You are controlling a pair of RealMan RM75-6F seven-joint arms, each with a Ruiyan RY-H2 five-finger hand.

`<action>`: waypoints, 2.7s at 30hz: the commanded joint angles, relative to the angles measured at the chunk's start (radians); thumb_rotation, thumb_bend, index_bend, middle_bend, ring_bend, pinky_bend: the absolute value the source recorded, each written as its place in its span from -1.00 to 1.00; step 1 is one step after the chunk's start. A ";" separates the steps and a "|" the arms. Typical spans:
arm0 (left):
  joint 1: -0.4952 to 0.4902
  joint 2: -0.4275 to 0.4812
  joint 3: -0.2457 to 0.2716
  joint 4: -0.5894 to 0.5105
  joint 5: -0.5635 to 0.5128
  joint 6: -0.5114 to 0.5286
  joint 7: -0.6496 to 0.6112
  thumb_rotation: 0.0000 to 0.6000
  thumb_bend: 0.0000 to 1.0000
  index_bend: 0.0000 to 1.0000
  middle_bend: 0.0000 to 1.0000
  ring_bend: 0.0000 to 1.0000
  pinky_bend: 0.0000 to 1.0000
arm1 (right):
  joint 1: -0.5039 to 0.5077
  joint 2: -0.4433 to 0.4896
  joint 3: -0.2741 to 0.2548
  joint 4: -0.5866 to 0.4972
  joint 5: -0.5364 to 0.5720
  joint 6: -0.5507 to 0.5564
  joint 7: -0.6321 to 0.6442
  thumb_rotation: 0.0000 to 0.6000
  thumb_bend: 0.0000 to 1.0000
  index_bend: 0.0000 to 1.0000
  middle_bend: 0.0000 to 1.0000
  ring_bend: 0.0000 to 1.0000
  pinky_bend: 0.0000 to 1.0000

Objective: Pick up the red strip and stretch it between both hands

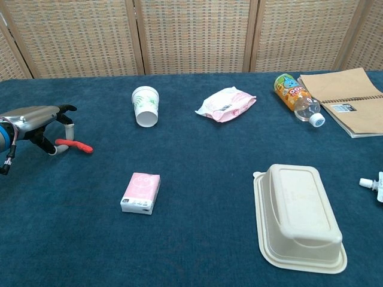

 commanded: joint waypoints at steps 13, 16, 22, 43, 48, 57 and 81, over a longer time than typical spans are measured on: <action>0.016 0.037 0.006 -0.057 0.022 0.043 -0.048 1.00 -0.01 0.33 -1.00 -1.00 -1.00 | 0.002 0.001 -0.003 -0.003 0.000 -0.004 -0.002 1.00 -1.00 -1.00 -1.00 -1.00 -1.00; 0.021 0.049 0.008 -0.072 0.029 0.052 -0.060 1.00 0.06 0.37 -1.00 -1.00 -1.00 | 0.002 0.000 -0.004 -0.004 0.000 -0.005 -0.002 1.00 -1.00 -1.00 -1.00 -1.00 -1.00; 0.040 0.109 0.010 -0.188 0.054 0.068 -0.186 1.00 0.07 0.44 -1.00 -1.00 -1.00 | 0.003 0.000 -0.008 -0.005 -0.003 -0.007 -0.005 1.00 -1.00 -1.00 -1.00 -1.00 -1.00; -0.012 0.239 0.012 -0.582 0.236 0.100 -0.768 1.00 0.07 0.49 -1.00 -1.00 -1.00 | 0.107 0.093 -0.037 -0.124 -0.155 -0.131 0.204 1.00 -1.00 -0.70 -1.00 -1.00 -1.00; -0.056 0.201 -0.009 -0.623 0.223 0.077 -0.784 1.00 0.08 0.49 -1.00 -1.00 -1.00 | 0.191 0.160 -0.009 -0.215 -0.186 -0.216 0.306 1.00 -1.00 -0.50 -1.00 -1.00 -1.00; -0.123 0.129 -0.061 -0.681 0.135 0.024 -0.722 1.00 0.08 0.50 -1.00 -1.00 -1.00 | 0.304 0.206 0.048 -0.339 -0.147 -0.337 0.329 1.00 -0.70 -0.26 -0.97 -1.00 -1.00; -0.215 0.043 -0.142 -0.736 -0.059 -0.061 -0.573 1.00 0.08 0.50 -1.00 -1.00 -1.00 | 0.501 0.057 0.123 -0.407 0.072 -0.463 0.068 1.00 -0.23 -0.06 -0.87 -1.00 -1.00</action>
